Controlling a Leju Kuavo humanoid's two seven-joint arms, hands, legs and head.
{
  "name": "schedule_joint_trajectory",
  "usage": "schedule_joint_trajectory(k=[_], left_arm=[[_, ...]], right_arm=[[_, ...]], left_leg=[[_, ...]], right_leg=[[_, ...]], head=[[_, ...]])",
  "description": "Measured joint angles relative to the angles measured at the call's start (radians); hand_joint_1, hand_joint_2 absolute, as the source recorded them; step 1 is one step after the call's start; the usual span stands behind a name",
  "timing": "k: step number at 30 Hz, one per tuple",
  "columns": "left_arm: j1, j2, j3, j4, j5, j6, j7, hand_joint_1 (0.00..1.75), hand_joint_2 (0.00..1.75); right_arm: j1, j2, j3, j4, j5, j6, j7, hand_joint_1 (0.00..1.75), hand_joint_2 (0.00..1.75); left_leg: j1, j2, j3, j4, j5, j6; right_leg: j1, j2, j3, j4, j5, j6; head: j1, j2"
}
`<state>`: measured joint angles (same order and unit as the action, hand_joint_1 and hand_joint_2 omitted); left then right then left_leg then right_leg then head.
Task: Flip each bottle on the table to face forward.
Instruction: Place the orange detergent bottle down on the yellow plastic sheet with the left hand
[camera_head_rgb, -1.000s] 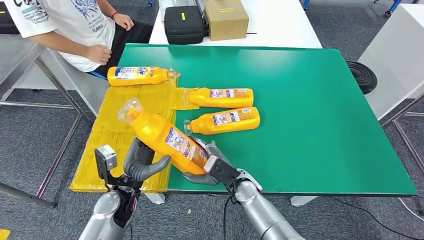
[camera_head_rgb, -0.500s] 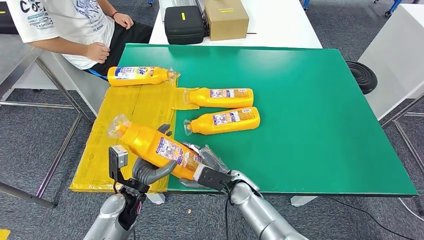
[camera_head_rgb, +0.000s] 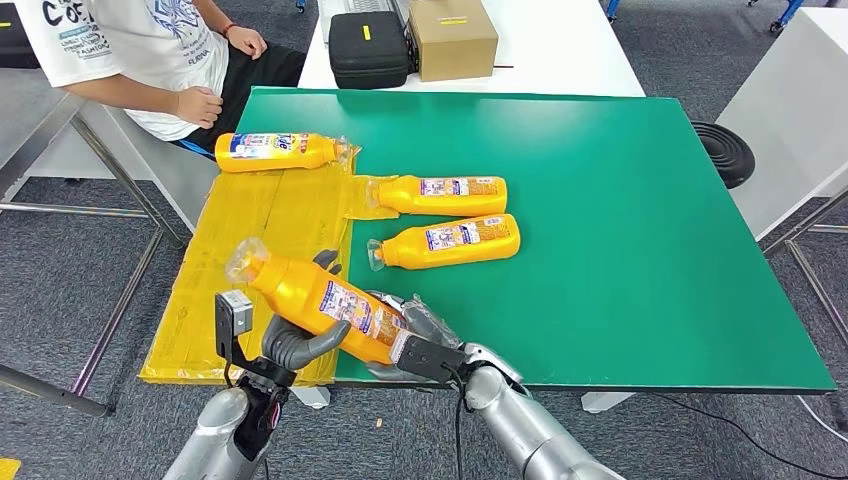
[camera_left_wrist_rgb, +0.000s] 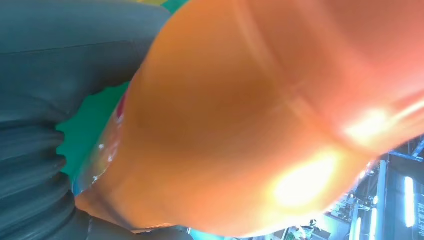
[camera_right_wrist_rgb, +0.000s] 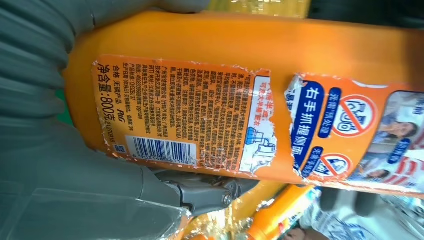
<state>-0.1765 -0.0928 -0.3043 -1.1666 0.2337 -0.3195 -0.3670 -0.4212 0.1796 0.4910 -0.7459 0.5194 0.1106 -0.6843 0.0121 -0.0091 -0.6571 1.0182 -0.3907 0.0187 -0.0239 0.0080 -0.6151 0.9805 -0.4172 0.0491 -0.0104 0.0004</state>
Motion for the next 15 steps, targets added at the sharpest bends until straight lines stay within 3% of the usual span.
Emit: schedule_joint_trajectory(k=[3, 15], left_arm=[[0.003, 0.008, 0.002, 0.001, 0.003, 0.009, -0.008, 0.00, 1.75], [0.012, 0.013, 0.042, 0.005, 0.091, -0.101, -0.038, 0.00, 1.75]], right_arm=[[-0.012, -0.010, 0.001, 0.028, 0.042, 0.013, 0.011, 1.75, 1.75], [-0.043, -0.035, 0.010, 0.138, 0.131, 0.028, -0.004, 1.75, 1.75]], left_leg=[[0.000, 0.000, 0.000, 0.000, 0.000, 0.000], [0.000, 0.000, 0.000, 0.000, 0.000, 0.000]], right_leg=[[0.000, 0.000, 0.000, 0.000, 0.000, 0.000], [0.000, 0.000, 0.000, 0.000, 0.000, 0.000]], head=[[0.000, 0.000], [0.000, 0.000]])
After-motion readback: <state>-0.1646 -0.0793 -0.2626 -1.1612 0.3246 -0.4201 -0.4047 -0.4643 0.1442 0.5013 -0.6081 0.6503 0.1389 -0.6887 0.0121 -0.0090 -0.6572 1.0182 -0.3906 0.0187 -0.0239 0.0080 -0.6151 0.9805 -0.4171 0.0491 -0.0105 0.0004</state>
